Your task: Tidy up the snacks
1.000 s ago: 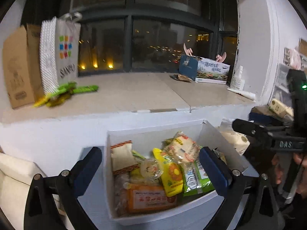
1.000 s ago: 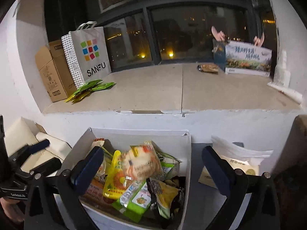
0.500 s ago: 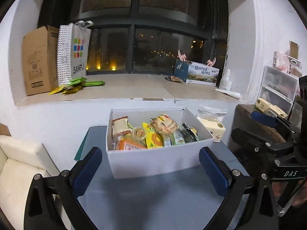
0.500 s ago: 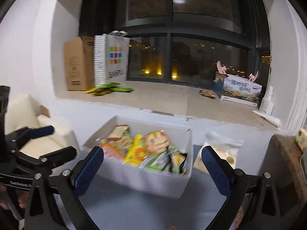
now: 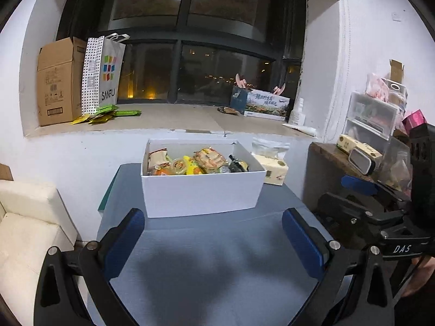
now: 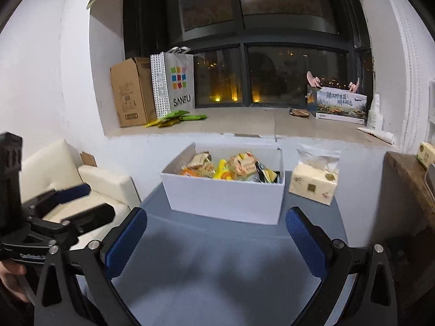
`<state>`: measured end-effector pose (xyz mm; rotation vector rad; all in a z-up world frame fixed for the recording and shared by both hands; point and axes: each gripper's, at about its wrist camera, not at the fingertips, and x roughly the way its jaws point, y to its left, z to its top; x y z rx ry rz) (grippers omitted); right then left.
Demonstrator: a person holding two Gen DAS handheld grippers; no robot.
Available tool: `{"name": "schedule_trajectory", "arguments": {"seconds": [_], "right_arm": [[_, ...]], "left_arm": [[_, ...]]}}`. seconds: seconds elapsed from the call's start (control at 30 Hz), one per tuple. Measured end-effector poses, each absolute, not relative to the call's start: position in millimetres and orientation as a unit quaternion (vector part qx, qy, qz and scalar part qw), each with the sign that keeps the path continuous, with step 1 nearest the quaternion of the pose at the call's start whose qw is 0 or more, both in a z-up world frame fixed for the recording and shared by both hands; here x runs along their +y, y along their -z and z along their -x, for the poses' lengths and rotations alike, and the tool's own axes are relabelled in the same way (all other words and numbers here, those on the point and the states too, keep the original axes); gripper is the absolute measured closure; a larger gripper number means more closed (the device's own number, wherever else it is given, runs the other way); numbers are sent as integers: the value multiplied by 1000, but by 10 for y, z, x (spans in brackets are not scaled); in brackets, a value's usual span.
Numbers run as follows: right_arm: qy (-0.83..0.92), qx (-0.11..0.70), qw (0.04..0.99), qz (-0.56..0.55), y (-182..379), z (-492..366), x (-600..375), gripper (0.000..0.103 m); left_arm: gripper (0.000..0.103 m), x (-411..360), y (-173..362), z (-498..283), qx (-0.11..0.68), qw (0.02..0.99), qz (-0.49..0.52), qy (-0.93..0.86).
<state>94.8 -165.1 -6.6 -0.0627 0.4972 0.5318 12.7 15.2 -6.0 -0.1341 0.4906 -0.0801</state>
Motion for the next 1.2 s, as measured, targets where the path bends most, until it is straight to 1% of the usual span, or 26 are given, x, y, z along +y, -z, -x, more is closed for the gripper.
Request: {"name": "schedule_trajectory", "arguments": {"seconds": [0.6, 1.2], "right_arm": [[-260, 241, 935, 23, 11, -860, -1746, 0], [-262, 238, 935, 21, -10, -835, -1791, 0]], "left_arm": [[0, 77, 4, -75, 259, 962, 68, 49], [0, 83, -57, -46, 257, 964, 58, 44]]}}
